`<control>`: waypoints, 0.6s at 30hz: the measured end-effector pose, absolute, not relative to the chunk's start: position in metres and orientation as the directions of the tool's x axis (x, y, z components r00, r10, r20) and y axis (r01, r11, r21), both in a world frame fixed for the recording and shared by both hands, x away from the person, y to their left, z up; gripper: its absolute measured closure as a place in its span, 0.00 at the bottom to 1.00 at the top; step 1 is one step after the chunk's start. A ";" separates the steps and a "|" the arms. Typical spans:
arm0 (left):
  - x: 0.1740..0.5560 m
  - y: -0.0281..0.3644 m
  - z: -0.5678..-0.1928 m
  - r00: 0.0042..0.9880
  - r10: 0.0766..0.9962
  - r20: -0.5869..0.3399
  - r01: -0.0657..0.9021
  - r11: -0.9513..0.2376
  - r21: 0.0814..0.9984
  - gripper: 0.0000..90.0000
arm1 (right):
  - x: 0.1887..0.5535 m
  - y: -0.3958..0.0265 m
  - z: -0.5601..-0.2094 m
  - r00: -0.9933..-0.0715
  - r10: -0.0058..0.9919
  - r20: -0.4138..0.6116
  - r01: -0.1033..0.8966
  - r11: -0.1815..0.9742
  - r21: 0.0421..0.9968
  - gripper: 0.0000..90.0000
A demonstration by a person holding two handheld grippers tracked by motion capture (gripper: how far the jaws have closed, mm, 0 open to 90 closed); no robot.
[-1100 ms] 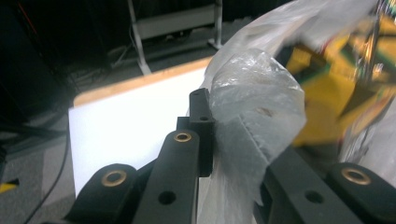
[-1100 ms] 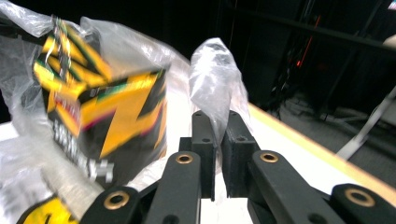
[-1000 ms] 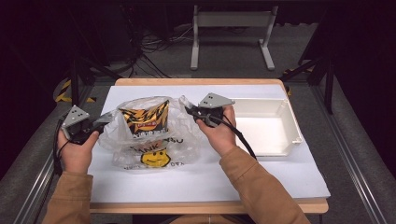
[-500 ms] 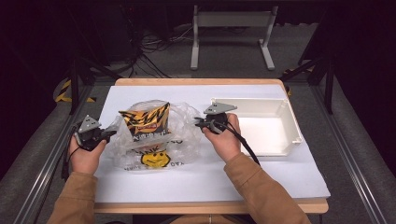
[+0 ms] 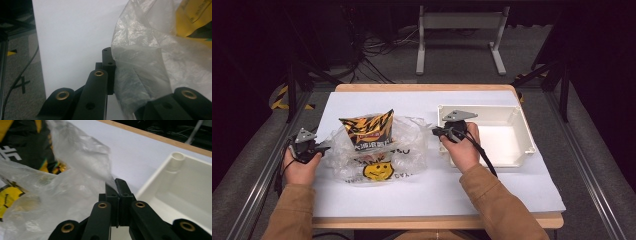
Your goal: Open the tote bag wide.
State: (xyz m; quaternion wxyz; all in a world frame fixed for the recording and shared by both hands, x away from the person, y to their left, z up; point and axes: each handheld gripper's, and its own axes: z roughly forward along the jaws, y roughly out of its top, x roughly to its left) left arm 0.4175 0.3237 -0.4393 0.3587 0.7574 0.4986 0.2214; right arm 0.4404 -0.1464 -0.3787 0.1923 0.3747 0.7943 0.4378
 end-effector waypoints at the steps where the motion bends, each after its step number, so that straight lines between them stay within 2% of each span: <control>1: 0.418 0.326 -0.442 0.404 0.914 -0.044 0.604 -0.230 0.763 0.96 | 0.443 -0.153 -0.381 -0.630 0.776 0.042 0.447 0.318 0.836 0.99; 5: 0.416 0.323 -0.442 0.421 0.907 -0.026 0.595 -0.254 0.763 0.96 | 0.440 -0.155 -0.380 -0.632 0.773 0.049 0.443 0.309 0.842 0.99; 10: 0.412 0.310 -0.443 0.472 0.882 -0.011 0.581 -0.302 0.756 0.95 | 0.428 -0.136 -0.378 -0.690 0.723 0.036 0.407 0.346 0.845 0.99; 18: 0.404 0.304 -0.444 0.509 0.859 -0.044 0.559 -0.292 0.776 0.93 | 0.408 -0.104 -0.388 -0.759 0.650 0.031 0.368 0.391 0.844 0.97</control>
